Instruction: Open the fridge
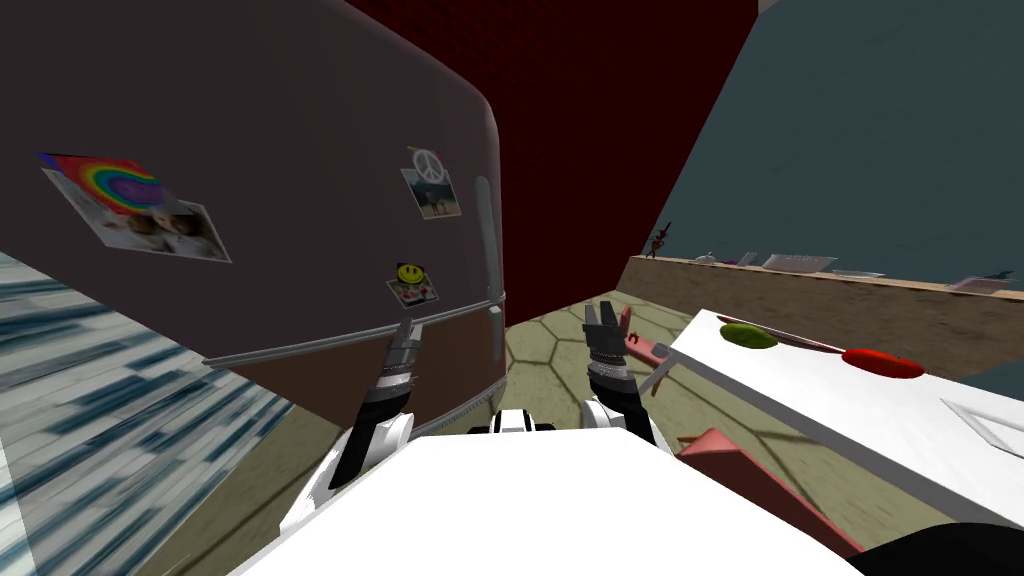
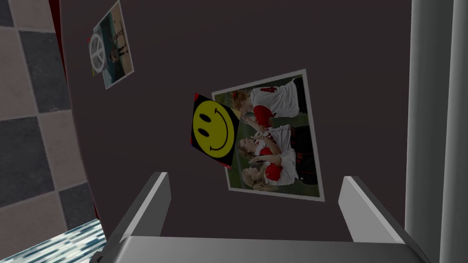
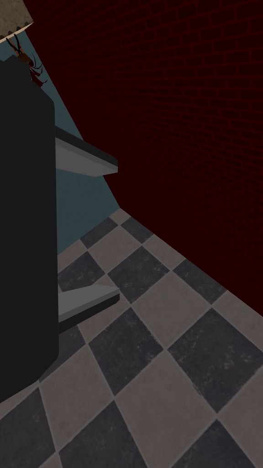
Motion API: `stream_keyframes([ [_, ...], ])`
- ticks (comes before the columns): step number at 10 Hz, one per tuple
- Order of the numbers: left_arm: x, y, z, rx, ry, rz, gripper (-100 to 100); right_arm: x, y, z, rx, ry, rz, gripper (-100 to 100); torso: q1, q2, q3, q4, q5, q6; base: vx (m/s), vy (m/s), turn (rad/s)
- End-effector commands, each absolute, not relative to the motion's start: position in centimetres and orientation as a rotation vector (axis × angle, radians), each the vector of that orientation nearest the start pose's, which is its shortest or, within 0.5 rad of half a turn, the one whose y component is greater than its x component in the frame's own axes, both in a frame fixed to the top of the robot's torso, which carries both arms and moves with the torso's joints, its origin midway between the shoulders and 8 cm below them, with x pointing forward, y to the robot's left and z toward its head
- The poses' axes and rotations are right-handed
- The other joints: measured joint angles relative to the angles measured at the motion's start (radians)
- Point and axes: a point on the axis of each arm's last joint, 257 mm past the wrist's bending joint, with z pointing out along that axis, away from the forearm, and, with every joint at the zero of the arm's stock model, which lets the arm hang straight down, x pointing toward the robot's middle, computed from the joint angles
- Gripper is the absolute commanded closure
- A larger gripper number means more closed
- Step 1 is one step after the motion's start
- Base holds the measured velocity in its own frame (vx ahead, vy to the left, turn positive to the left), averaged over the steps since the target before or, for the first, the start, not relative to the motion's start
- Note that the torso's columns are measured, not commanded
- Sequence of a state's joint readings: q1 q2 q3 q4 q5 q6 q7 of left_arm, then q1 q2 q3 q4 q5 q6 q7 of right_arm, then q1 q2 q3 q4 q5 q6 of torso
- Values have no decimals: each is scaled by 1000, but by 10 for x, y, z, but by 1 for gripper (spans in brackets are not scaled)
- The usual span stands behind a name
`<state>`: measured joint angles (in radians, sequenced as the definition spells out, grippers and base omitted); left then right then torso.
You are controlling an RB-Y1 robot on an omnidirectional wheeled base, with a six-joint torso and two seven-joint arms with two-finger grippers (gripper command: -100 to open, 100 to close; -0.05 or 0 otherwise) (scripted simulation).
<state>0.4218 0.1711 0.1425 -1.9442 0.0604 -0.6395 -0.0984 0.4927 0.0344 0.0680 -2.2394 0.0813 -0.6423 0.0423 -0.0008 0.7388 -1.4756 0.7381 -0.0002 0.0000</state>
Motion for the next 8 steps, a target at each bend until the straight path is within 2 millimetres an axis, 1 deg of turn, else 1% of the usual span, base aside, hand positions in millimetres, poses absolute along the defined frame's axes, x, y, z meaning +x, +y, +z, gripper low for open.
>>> stream_keyframes([
  [1,373,351,-65,-617,776,-1068,-100,331,-245,35,535,567,1309,0,0,-1,0,0,0,0,106,-177,60],
  [6,374,366,-77,-632,754,-1042,-100,331,-245,35,535,567,1309,0,-1,-1,-1,0,0,0,121,-197,63],
  [8,374,373,-82,-641,742,-1030,-100,331,-245,35,534,567,1309,0,3,-1,0,0,1,0,128,-176,60],
])
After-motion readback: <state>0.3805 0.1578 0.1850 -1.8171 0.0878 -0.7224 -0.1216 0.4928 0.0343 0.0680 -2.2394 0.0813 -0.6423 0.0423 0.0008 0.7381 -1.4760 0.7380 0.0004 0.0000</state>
